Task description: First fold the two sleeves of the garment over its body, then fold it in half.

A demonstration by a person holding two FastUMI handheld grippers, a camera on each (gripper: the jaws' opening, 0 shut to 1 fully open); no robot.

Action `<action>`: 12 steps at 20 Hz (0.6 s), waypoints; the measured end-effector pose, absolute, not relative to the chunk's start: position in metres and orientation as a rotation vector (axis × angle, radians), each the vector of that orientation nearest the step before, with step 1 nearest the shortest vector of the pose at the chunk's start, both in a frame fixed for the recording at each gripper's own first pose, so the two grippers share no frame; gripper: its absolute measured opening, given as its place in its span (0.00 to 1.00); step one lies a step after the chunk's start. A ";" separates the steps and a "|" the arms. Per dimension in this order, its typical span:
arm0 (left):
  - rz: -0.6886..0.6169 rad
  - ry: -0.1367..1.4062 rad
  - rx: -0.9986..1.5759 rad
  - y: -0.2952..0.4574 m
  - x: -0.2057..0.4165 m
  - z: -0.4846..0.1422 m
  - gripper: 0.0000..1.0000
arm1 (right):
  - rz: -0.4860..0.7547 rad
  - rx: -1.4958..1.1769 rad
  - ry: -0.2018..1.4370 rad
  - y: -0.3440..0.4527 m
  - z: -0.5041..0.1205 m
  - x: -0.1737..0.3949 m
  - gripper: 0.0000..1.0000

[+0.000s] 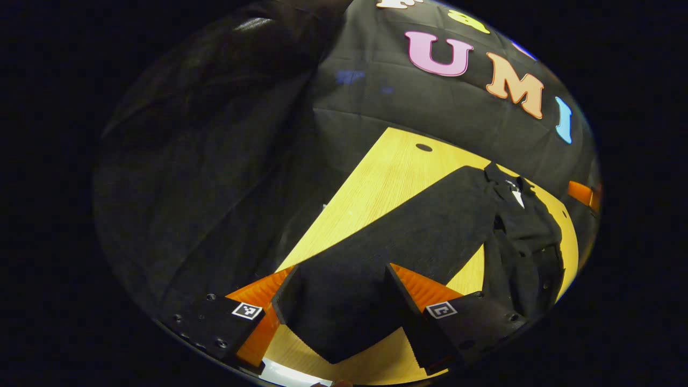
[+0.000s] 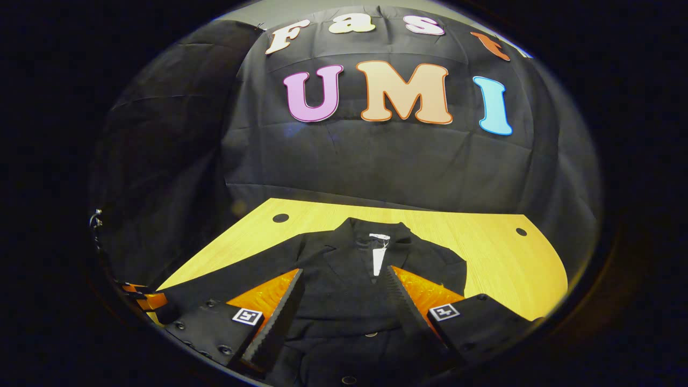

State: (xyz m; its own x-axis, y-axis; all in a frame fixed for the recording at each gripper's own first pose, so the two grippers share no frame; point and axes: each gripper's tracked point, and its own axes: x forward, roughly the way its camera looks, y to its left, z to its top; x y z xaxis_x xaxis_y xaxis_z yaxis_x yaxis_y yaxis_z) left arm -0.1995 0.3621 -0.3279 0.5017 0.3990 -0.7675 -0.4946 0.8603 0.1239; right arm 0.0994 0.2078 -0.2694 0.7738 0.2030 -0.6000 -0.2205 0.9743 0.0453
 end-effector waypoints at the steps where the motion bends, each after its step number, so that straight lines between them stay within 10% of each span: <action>1: 0.551 0.912 -0.117 0.361 -0.205 -0.334 0.94 | 0.237 -0.020 0.638 0.207 -0.265 0.100 0.96; 8: 0.568 0.886 -0.041 0.349 -0.208 -0.344 0.85 | 0.236 -0.044 0.620 0.178 -0.260 0.097 0.96; 12: 0.525 0.878 -0.045 0.335 -0.200 -0.348 0.14 | 0.224 -0.026 0.626 0.158 -0.260 0.093 0.96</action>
